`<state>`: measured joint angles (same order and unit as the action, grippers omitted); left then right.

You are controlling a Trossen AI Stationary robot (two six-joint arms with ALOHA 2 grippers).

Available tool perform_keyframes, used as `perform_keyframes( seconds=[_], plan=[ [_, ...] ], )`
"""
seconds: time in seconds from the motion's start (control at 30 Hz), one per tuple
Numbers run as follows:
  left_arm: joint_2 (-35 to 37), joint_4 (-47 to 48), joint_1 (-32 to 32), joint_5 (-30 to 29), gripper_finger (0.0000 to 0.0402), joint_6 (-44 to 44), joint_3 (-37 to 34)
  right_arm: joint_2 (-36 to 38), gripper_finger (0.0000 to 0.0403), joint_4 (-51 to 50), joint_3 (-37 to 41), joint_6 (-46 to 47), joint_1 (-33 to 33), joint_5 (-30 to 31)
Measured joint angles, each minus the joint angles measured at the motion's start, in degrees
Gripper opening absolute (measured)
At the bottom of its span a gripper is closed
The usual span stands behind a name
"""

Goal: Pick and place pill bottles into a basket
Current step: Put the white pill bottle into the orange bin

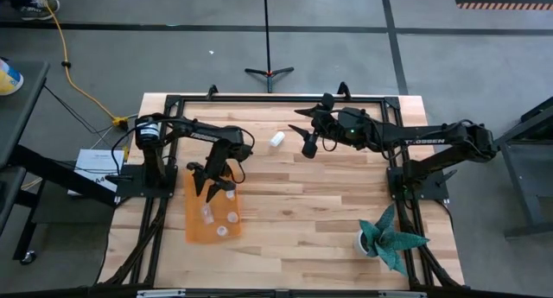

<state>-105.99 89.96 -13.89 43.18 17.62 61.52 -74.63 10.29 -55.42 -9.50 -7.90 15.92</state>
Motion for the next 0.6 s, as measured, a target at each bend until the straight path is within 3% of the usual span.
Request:
perform_keyframes(
  seconds=[0.1, 0.23, 0.37, 0.47, 0.6],
  plan=[
    [1.4, 0.1, 0.0, -1.5, 0.023, -2.8, 3.1, 0.0, 0.0211, 0.1, 0.0, 0.0, 0.0, 0.1],
    [5.0, 0.0, 0.0, -7.7, 0.0213, -5.6, 8.9, 0.0, 0.0209, 0.3, 0.0, 0.0, 0.0, 1.5],
    [10.4, -1.6, 0.0, -20.1, 0.0197, -7.0, 15.1, 0.0, 0.0209, 0.0, 0.0, -1.9, 0.0, 4.0],
    [15.8, -10.6, 0.1, -30.0, 0.0187, -6.9, 16.9, 0.0, 0.0209, -0.7, 0.0, -3.5, 0.0, 4.8],
    [24.2, -28.1, 0.6, -32.7, 0.018, -10.7, 14.2, 0.0, 0.0209, -4.3, 0.0, -8.3, -1.2, 1.8]
  ],
)
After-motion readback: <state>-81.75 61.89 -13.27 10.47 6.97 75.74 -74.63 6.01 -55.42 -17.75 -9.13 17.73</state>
